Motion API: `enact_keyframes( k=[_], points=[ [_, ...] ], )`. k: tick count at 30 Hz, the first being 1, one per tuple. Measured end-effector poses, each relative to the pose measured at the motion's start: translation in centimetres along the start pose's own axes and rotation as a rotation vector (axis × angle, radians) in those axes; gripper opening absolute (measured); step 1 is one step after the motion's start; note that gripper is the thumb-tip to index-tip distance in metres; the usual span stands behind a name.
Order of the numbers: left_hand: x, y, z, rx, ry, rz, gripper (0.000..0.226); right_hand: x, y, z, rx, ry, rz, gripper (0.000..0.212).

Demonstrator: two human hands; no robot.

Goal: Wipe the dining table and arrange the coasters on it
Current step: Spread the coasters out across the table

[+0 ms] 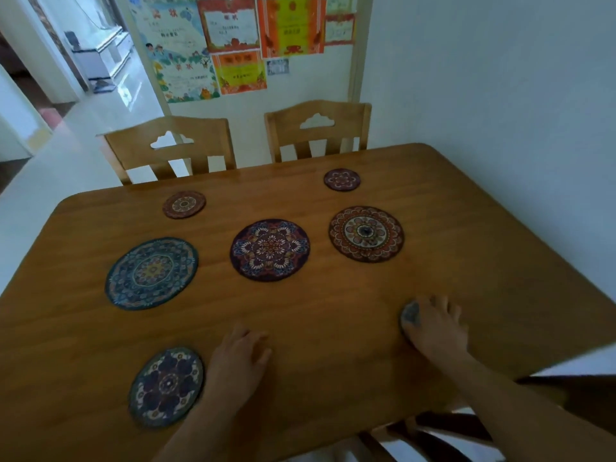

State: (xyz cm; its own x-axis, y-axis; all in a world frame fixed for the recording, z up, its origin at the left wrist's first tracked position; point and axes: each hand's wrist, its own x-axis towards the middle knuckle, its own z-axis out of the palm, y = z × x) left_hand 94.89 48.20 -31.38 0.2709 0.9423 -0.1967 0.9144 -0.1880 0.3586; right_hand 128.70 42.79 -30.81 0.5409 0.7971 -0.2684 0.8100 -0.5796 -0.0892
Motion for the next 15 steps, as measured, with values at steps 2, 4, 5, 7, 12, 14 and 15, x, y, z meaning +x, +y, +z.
enact_keyframes(
  k=[2,4,5,7,12,14,15],
  points=[
    [-0.1,1.1,0.4,-0.021,-0.036,0.011,0.037,0.5,2.6,0.6,0.137,-0.164,0.092,0.08],
    [-0.4,1.5,0.5,-0.033,-0.054,0.014,0.036,0.6,3.7,1.5,0.152,-0.269,0.085,0.089],
    [-0.7,1.5,0.4,-0.036,-0.046,0.016,0.035,0.4,3.9,1.9,0.142,-0.267,0.078,0.088],
    [-1.6,1.4,0.1,-0.038,-0.039,0.012,0.034,-0.3,3.8,2.1,0.14,-0.226,0.086,0.08],
    [-4.2,0.4,-1.6,-0.03,-0.051,-0.031,0.036,-1.7,3.2,1.1,0.077,-0.201,0.09,0.073],
    [-5.4,-0.1,-2.6,-0.038,-0.042,-0.035,0.037,-1.9,2.9,0.3,0.055,-0.186,0.113,0.072],
    [-5.6,-0.3,-3.0,-0.05,-0.022,-0.021,0.038,-1.7,2.7,0.0,0.052,-0.169,0.124,0.072]
  ],
)
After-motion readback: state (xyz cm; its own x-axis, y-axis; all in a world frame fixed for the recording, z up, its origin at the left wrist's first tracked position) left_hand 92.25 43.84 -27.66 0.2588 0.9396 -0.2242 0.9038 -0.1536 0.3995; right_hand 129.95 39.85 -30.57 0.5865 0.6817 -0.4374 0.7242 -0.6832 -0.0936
